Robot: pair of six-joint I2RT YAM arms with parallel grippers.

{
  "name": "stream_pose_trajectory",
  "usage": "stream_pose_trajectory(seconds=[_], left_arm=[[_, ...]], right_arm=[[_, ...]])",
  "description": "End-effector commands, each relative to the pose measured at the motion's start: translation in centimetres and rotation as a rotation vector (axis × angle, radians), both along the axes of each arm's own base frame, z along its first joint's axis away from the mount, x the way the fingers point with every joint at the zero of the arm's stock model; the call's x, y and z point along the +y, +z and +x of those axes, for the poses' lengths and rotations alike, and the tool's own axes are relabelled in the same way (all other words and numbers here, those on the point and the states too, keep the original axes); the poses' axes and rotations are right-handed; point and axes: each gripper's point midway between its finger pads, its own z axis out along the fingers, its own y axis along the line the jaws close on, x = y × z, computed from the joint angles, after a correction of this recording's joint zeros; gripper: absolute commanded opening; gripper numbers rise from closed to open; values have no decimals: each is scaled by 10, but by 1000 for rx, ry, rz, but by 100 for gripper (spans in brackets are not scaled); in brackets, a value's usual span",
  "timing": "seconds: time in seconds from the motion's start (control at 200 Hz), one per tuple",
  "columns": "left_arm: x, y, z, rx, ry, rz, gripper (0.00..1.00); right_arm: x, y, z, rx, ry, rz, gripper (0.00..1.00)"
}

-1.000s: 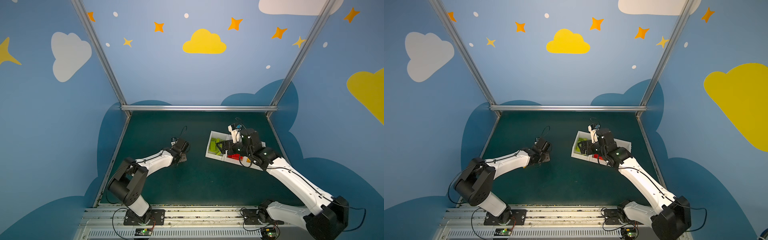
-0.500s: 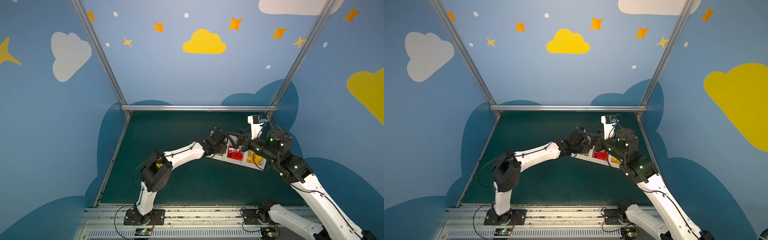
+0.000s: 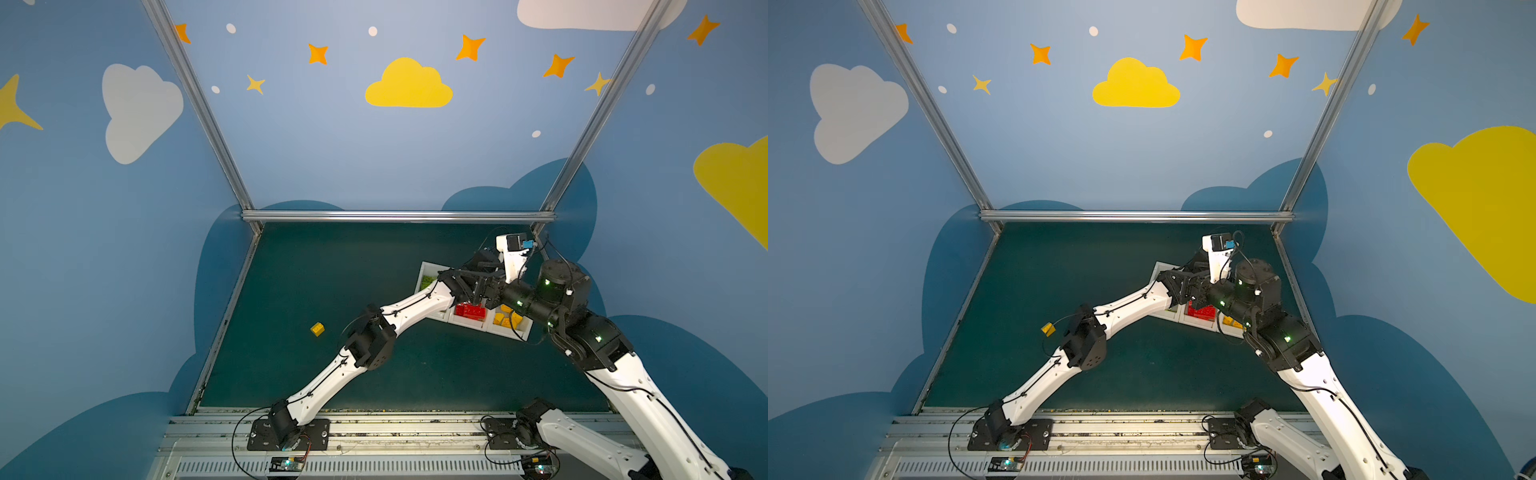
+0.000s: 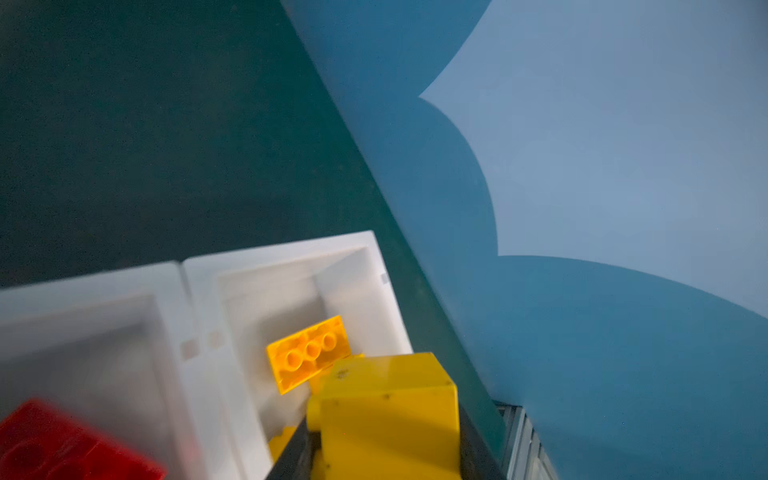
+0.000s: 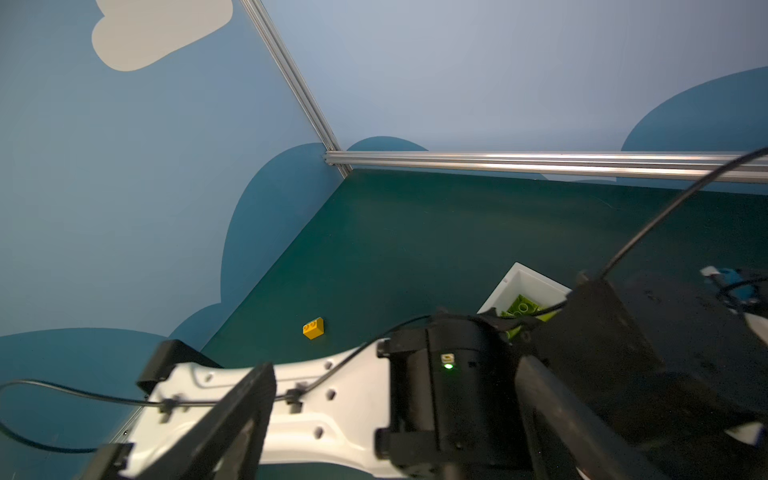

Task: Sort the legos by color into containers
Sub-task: 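Carry the yellow brick with the left gripper and drop it into the yellow compartment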

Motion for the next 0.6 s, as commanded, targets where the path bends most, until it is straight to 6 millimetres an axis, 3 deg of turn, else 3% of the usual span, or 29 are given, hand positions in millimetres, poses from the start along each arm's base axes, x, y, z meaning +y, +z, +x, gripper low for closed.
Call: stream_pose_trajectory(seconds=[0.0,0.11,0.185,0.26,0.365,0.395,0.536,0.596], left_arm=[[-5,-14,-4,66,-17,2,41],[-1,-26,6,88,19,5,48],[3,-25,10,80,35,13,58],[8,-11,12,54,40,12,70],[21,8,10,19,55,51,77],[27,20,8,-3,57,65,78],[73,32,5,-53,158,148,79],[96,53,2,-103,208,107,81]], right_arm=[[-1,13,-8,-23,15,20,88],[-3,10,-9,-21,8,10,88],[-4,9,-9,-18,3,4,88],[-6,11,-9,-19,-4,3,88],[-9,16,-7,-26,-20,-3,88],[-10,18,-7,-29,-28,-14,88],[-29,30,5,-43,-127,-71,88],[-31,35,8,-40,-141,-65,88]])
